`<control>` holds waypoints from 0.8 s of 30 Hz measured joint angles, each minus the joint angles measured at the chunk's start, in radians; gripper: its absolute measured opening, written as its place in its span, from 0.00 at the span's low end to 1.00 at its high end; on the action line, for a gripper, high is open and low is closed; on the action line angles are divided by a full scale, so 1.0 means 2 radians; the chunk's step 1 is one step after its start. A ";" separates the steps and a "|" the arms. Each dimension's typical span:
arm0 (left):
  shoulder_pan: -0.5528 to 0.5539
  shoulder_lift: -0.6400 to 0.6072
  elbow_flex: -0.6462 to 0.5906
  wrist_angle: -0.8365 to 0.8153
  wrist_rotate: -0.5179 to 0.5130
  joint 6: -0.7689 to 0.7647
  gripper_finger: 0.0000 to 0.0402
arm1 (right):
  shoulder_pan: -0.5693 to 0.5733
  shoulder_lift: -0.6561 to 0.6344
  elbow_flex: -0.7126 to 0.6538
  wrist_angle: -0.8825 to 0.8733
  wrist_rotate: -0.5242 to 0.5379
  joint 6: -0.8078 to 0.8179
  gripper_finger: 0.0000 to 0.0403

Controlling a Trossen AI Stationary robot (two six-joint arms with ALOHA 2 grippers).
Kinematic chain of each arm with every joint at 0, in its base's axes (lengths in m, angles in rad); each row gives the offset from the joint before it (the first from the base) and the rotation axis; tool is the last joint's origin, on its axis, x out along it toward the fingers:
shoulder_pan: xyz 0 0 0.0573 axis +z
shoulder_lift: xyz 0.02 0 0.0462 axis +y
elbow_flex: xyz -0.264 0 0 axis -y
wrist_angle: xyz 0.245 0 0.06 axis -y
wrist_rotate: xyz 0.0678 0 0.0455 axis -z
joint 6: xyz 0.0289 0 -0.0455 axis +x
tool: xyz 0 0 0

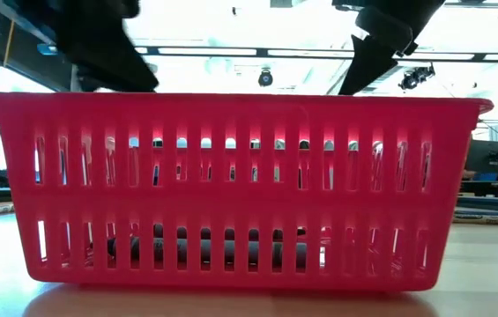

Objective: Sort crayons
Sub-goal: Put the orange crayon into the yellow bin

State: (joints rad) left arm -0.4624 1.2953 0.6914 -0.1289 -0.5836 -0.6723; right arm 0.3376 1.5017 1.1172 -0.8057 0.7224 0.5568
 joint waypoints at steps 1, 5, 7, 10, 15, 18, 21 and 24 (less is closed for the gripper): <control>0.020 0.000 0.000 0.007 0.005 0.037 0.20 | -0.001 0.000 0.000 -0.001 0.000 0.000 0.32; 0.097 0.000 0.000 0.030 0.048 0.156 0.20 | -0.010 0.000 0.000 -0.013 0.000 0.010 0.32; 0.137 0.000 0.000 0.037 0.074 0.197 0.20 | -0.016 0.000 0.000 -0.019 0.000 0.011 0.32; 0.194 0.000 0.000 0.037 0.117 0.252 0.20 | -0.028 0.000 0.000 -0.026 0.000 0.011 0.32; 0.275 0.000 0.000 0.037 0.171 0.320 0.20 | -0.052 0.000 0.000 -0.040 0.005 0.010 0.32; 0.314 0.000 0.000 0.037 0.182 0.350 0.20 | -0.068 0.000 0.000 -0.054 0.006 0.010 0.32; 0.345 0.000 0.001 0.035 0.182 0.367 0.20 | -0.082 0.000 0.000 -0.074 0.007 0.010 0.32; 0.369 0.012 0.017 0.031 0.182 0.376 0.20 | -0.093 0.000 0.000 -0.085 0.007 0.001 0.32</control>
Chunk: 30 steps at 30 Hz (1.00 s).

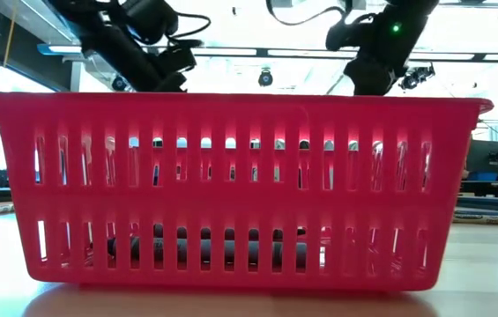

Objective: Sort crayons
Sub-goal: Put the orange crayon into the yellow bin

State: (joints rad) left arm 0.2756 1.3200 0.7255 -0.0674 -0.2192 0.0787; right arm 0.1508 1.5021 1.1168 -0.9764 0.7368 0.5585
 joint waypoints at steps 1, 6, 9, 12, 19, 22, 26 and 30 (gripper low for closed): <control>0.005 0.006 0.008 -0.004 0.000 0.014 0.20 | -0.003 0.000 0.000 -0.001 0.000 -0.006 0.32; 0.015 0.065 0.068 -0.049 0.000 0.091 0.20 | -0.017 0.000 0.000 -0.001 -0.004 -0.020 0.32; 0.025 0.108 0.115 -0.100 0.000 0.137 0.20 | -0.020 0.000 0.000 -0.002 -0.004 -0.021 0.32; 0.034 0.150 0.159 -0.139 -0.002 0.195 0.20 | -0.020 0.000 0.000 -0.003 -0.006 -0.021 0.32; 0.054 0.217 0.232 -0.178 0.012 0.330 0.20 | -0.020 0.000 0.000 -0.006 -0.020 -0.019 0.32; 0.066 0.235 0.251 -0.178 0.031 0.362 0.20 | -0.020 0.000 0.000 -0.013 -0.030 -0.021 0.32; 0.083 0.260 0.277 -0.177 0.034 0.381 0.20 | -0.020 0.000 0.000 -0.043 -0.030 -0.020 0.32; 0.097 0.296 0.311 -0.200 0.034 0.376 0.20 | -0.020 0.000 0.000 -0.078 -0.031 -0.009 0.32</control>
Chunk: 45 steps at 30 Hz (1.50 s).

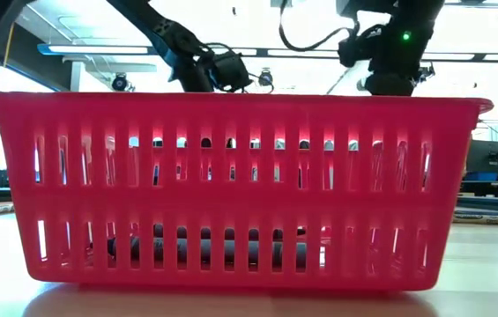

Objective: Sort crayons
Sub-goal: Put the orange crayon into the yellow bin

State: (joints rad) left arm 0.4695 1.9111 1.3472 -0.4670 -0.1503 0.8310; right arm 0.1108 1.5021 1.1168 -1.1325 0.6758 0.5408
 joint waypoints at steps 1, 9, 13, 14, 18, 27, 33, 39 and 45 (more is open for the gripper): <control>0.002 0.010 0.010 -0.009 0.001 -0.005 0.20 | 0.000 0.000 0.000 -0.006 0.000 0.002 0.32; 0.008 0.064 0.068 -0.067 0.005 -0.009 0.20 | 0.000 0.000 0.000 -0.025 -0.015 0.017 0.32; 0.008 0.073 0.079 -0.072 0.005 0.000 0.20 | 0.000 0.000 0.000 -0.025 -0.015 0.017 0.32; 0.008 0.073 0.079 -0.071 0.005 0.004 0.20 | 0.000 0.000 0.000 -0.025 -0.016 0.017 0.32; 0.007 0.073 0.079 -0.070 0.005 0.005 0.20 | 0.000 0.000 0.000 -0.025 -0.019 0.017 0.32; 0.007 0.073 0.079 -0.069 -0.006 -0.032 0.20 | 0.000 0.000 0.000 -0.025 -0.019 0.018 0.32; 0.004 0.073 0.079 -0.049 -0.037 -0.039 0.20 | 0.000 0.000 0.000 -0.025 -0.019 0.018 0.32; 0.001 0.072 0.079 -0.042 -0.062 -0.071 0.20 | 0.000 0.000 0.000 -0.025 -0.019 0.018 0.32; 0.004 0.072 0.079 -0.045 -0.054 -0.070 0.23 | 0.000 0.000 0.000 -0.024 -0.019 0.019 0.32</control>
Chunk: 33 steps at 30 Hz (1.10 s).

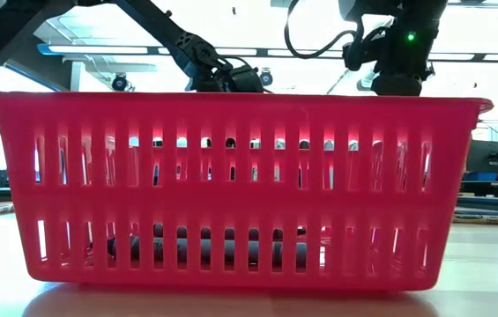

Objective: Sort crayons
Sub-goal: Put the orange crayon into the yellow bin

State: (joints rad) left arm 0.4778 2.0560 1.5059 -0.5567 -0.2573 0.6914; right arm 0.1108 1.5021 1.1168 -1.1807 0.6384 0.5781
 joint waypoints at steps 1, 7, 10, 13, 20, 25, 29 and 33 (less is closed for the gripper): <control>0.001 0.000 0.000 -0.002 0.007 0.002 0.24 | 0.000 0.000 0.000 0.000 0.000 0.000 0.32; 0.004 0.000 0.000 -0.026 0.030 0.039 0.34 | 0.000 0.000 0.000 0.005 0.000 0.000 0.32; 0.004 0.000 0.000 -0.025 0.023 0.059 0.40 | 0.000 0.000 0.000 0.009 0.000 0.000 0.32; 0.004 0.000 0.000 -0.023 0.023 0.084 0.45 | 0.000 0.000 0.000 0.012 0.000 0.000 0.32; 0.008 0.000 0.000 -0.025 0.039 0.170 0.48 | 0.000 0.000 0.000 0.013 0.000 0.008 0.32; 0.016 0.011 -0.001 -0.020 0.047 0.171 0.47 | 0.000 0.000 0.000 0.013 0.000 0.013 0.32; 0.023 0.023 -0.001 -0.014 0.048 0.171 0.46 | 0.000 0.000 0.000 0.015 0.000 0.013 0.32; 0.023 0.032 -0.001 -0.008 0.054 0.177 0.46 | 0.000 0.000 0.000 0.019 0.002 0.013 0.32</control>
State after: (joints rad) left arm 0.5247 2.1209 1.5043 -0.5729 -0.1499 1.0456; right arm 0.1108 1.5017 1.1168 -1.1427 0.6418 0.6040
